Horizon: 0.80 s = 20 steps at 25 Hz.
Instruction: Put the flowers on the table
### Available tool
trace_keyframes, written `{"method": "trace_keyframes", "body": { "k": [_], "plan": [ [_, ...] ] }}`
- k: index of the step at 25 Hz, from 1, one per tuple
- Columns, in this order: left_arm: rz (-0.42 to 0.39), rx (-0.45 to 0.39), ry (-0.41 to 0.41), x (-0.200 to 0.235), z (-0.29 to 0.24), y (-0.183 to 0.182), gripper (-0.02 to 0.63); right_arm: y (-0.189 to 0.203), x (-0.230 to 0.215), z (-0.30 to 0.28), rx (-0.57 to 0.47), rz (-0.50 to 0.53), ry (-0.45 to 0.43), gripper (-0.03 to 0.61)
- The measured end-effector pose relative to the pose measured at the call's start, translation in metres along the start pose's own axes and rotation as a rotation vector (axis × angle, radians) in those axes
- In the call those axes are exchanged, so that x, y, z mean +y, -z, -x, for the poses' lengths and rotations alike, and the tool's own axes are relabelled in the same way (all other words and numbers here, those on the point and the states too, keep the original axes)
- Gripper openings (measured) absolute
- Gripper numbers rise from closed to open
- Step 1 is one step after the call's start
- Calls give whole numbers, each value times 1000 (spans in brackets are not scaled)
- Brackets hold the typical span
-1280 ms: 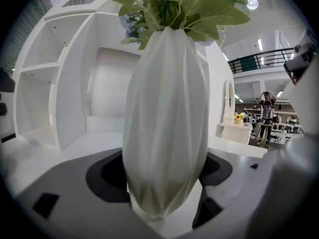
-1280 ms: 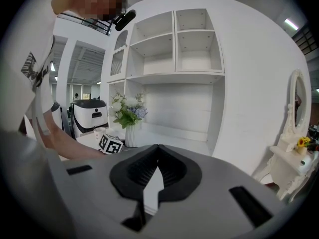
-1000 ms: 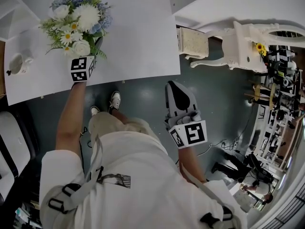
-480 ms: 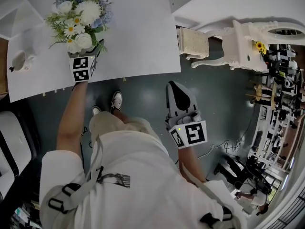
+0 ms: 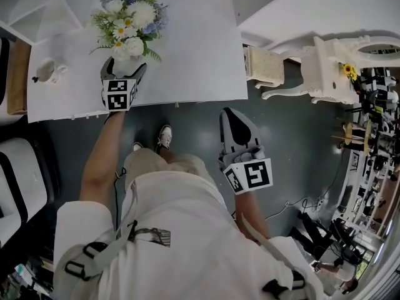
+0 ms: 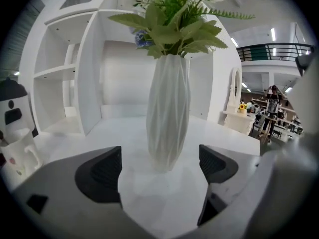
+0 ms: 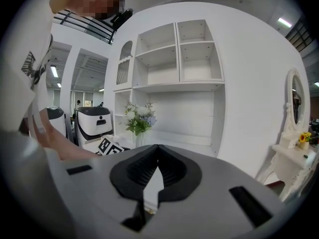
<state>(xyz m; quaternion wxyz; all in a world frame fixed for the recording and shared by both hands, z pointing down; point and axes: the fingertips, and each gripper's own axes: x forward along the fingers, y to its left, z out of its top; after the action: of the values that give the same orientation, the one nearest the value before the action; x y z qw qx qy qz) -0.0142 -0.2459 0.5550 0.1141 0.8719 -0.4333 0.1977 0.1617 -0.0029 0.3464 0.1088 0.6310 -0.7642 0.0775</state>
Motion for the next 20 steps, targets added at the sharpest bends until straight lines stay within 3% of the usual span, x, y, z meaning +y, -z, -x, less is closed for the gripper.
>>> {"method": "trace_keyframes", "body": {
  "k": [8,11,15,20],
  "plan": [
    [3,52,3,11,32,10,456,-8,24,-9,-30,-12,-37,11],
    [-23,46,-7,17,45,8,363,-12,32,-15,-38,-18,-51,11],
    [-27,66,-9,22,61,13,288,-16,43,-25,-48,-21,-75,11],
    [-2,67,-54,37,83,16,122,-15,54,-39,-50,-23,-105,11]
  ]
}}
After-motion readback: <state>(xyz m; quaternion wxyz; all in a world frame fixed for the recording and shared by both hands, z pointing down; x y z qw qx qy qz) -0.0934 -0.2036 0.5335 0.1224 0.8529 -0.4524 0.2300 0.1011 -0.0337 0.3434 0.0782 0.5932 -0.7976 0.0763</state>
